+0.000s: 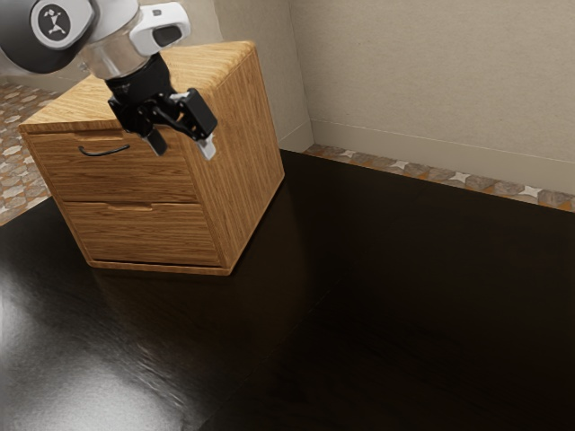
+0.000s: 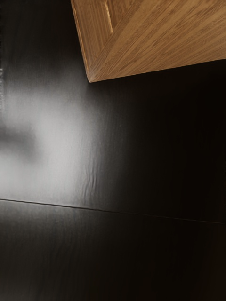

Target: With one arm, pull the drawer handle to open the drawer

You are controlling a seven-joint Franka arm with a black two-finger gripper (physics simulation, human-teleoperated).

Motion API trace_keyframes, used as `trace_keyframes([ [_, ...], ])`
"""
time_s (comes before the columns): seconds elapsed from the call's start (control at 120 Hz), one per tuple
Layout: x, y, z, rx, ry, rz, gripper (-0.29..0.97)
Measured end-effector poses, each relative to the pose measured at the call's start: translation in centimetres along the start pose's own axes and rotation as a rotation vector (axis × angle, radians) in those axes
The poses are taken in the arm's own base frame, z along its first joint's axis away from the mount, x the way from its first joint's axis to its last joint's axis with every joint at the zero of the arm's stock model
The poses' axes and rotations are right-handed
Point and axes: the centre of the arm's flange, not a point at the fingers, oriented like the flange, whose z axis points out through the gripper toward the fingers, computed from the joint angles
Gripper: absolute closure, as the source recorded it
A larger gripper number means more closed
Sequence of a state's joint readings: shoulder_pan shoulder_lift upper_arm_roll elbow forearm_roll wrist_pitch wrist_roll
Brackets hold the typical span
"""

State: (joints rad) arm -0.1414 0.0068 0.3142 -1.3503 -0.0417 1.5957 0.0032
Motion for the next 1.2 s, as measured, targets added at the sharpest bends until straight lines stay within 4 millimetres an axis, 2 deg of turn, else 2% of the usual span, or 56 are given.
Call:
trace_keyframes([
  [0.117,-0.1,-3.1,-0.5,0.014,0.010,-0.058,0.00],
  [0.175,-1.2,-4.4,-5.6,0.024,0.103,-0.082,0.00],
  [0.225,-2.0,-6.0,-7.9,0.037,0.143,-0.114,0.00],
  [0.283,-2.4,-7.4,-8.7,0.054,0.153,-0.145,0.00],
  [0.333,-2.2,-7.5,-7.9,0.061,0.137,-0.150,0.00],
  [0.408,-2.0,-6.1,-6.9,0.056,0.109,-0.129,0.00],
  [0.55,-2.6,-2.7,-6.1,0.040,0.047,-0.068,0.00],
  [0.608,-5.3,-0.6,-7.5,0.017,0.041,-0.006,0.00],
  [0.658,-8.7,5.1,-6.7,-0.004,-0.006,0.149,0.00],
  [0.675,-10.0,6.3,-6.3,-0.006,-0.022,0.188,0.00],
  [0.692,-11.2,6.5,-5.9,-0.010,-0.038,0.209,0.01],
  [0.75,-13.8,4.7,-4.8,-0.030,-0.077,0.242,0.00],
  [0.842,-14.1,3.0,-3.1,0.028,-0.101,0.300,0.00],
  [0.933,-14.9,0.8,-3.5,0.034,-0.073,0.314,0.00],
  [1.025,-16.7,-1.4,-1.2,0.006,-0.002,0.353,0.00],
  [1.117,-16.8,-2.9,0.1,0.056,0.054,0.413,0.00],
  [1.2,-16.4,-3.9,0.1,0.145,0.097,0.504,0.00],
])
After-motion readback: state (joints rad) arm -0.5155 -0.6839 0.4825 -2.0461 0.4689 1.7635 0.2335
